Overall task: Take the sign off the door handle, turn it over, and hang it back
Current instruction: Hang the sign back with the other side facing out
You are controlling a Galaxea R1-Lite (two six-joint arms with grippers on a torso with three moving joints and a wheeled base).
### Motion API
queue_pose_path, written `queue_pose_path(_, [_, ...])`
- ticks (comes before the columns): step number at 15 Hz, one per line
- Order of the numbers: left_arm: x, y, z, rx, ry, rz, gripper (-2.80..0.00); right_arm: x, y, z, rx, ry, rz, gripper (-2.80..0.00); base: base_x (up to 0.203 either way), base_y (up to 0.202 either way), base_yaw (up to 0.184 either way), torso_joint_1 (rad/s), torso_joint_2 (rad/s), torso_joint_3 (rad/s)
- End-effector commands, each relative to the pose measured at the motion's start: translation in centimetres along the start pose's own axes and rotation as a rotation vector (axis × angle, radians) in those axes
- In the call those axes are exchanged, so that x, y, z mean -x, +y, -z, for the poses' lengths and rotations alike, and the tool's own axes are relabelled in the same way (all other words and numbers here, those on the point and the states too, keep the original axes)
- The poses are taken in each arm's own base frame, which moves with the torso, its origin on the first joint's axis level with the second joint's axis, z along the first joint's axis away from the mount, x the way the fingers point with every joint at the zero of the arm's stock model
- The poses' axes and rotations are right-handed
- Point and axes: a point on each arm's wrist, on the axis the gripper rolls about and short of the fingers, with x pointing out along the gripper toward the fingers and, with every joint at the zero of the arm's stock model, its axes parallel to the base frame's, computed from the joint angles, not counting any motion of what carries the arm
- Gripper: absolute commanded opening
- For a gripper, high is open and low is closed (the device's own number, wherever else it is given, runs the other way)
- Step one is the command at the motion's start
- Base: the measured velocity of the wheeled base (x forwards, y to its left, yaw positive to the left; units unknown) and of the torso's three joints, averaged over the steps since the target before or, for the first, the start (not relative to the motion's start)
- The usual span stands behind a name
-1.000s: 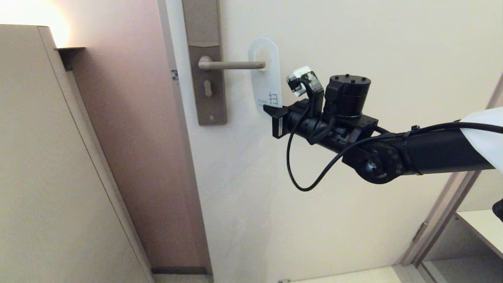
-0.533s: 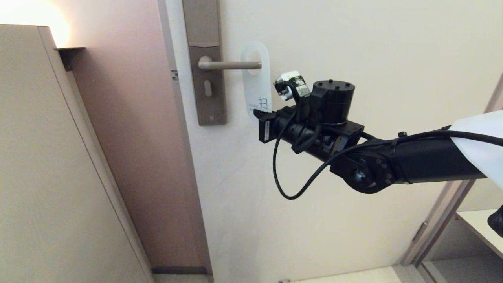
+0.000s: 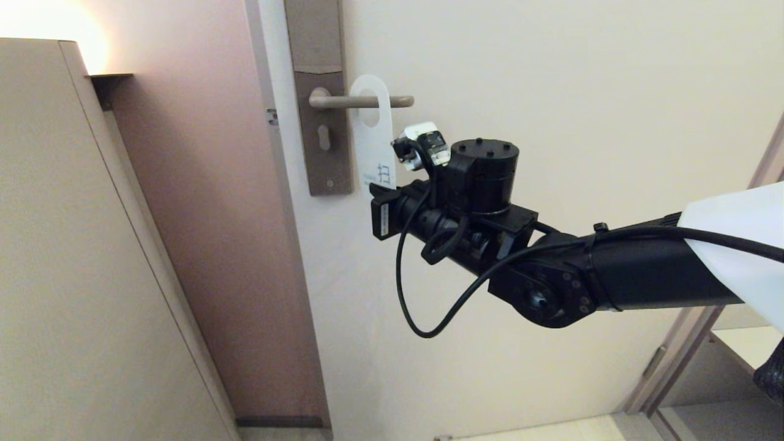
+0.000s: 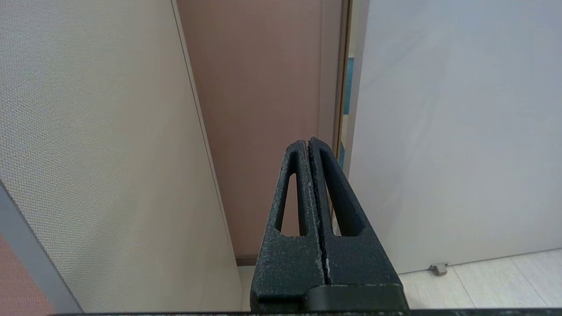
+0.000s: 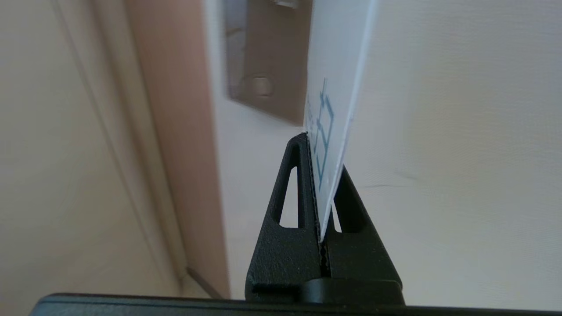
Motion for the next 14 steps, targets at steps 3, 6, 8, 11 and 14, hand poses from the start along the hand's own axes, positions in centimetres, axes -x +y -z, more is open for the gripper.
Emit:
queue_pose_path(3, [0.0, 0.0, 0.0, 0.0, -0.001, 0.001, -2.8, -0.4, 1.1, 0.5, -0.002, 0.003, -0.024, -2.8, 0.0, 0.0, 0.0, 0.0, 0.0, 0.0])
queue_pose_path(6, [0.0, 0.0, 0.0, 0.0, -0.002, -0.001, -2.8, -0.9, 1.9, 0.9, -0.026, 0.025, -0.042, -2.8, 0.0, 0.0, 0.0, 0.0, 0.0, 0.0])
queue_pose_path(8, [0.0, 0.0, 0.0, 0.0, -0.002, 0.001, -2.8, -1.0, 2.2, 1.1, -0.032, 0.032, -0.048, -2.8, 0.0, 0.0, 0.0, 0.0, 0.0, 0.0])
queue_pose_path(11, [0.0, 0.0, 0.0, 0.0, 0.0, 0.0, -2.8, -1.1, 2.5, 1.3, -0.035, 0.036, -0.056, 0.0, 0.0, 0.0, 0.0, 0.0, 0.0, 0.0])
queue_pose_path(14, [0.0, 0.0, 0.0, 0.0, 0.0, -0.001, -2.8, -0.8, 2.4, 1.6, -0.035, 0.049, -0.062, 0.0, 0.0, 0.0, 0.0, 0.0, 0.0, 0.0])
